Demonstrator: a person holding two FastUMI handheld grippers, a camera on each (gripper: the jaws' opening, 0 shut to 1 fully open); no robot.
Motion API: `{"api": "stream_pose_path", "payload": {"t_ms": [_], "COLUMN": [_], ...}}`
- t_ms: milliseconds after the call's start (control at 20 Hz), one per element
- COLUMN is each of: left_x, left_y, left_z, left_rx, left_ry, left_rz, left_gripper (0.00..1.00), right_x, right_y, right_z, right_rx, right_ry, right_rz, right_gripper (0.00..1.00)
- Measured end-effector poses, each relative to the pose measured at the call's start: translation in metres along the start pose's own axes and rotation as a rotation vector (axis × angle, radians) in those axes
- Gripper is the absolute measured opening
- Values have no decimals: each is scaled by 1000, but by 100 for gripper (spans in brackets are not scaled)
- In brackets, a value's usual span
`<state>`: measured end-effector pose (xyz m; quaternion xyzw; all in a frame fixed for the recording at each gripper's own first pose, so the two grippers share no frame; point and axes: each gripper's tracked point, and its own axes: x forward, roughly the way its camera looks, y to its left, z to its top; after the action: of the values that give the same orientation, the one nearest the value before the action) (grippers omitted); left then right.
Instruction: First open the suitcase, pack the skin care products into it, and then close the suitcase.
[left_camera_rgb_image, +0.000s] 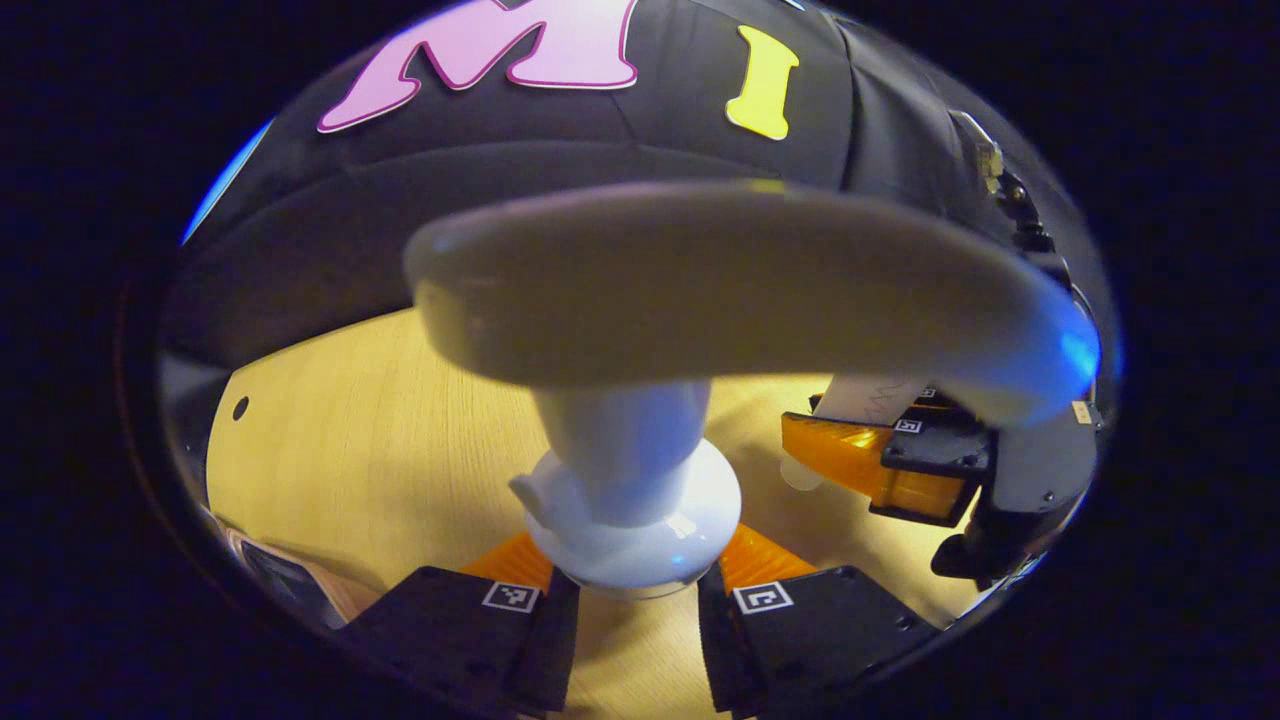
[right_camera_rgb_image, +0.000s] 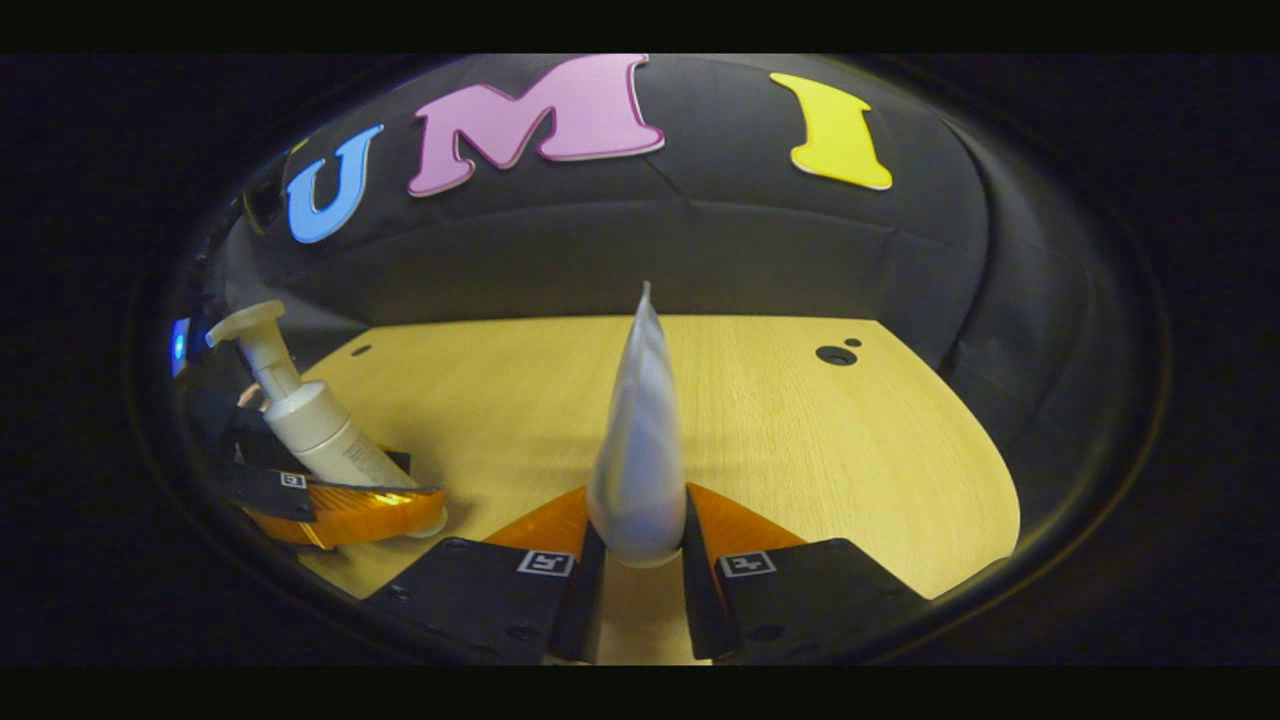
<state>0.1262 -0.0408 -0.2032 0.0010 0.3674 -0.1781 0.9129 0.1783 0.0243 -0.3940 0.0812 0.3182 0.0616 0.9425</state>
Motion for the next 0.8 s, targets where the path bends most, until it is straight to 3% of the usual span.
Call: {"api": "stream_pose_path", "payload": {"t_ms": [100, 250, 450, 600, 800], "left_x": [-55, -128, -201, -219, -201], "left_y": [8, 50, 110, 152, 176], "left_z": [1, -9, -47, -109, -208], "left_rx": [11, 16, -14, -69, -191], "left_ry": [22, 101, 259, 447, 773], "left_rz": [-14, 35, 86, 123, 132], "left_gripper": [55, 52, 55, 55, 56], "right_x": [-33, -77, -122, -143, -174], "right_y": [20, 55, 113, 150, 197], "right_z": [13, 25, 30, 24, 5], "right_rx": [6, -6, 9, -1, 3], "right_ry": [-39, -84, -116, -111, -52], "right_rz": [31, 72, 152, 198, 270], "right_gripper": [37, 37, 37, 37, 37]}}
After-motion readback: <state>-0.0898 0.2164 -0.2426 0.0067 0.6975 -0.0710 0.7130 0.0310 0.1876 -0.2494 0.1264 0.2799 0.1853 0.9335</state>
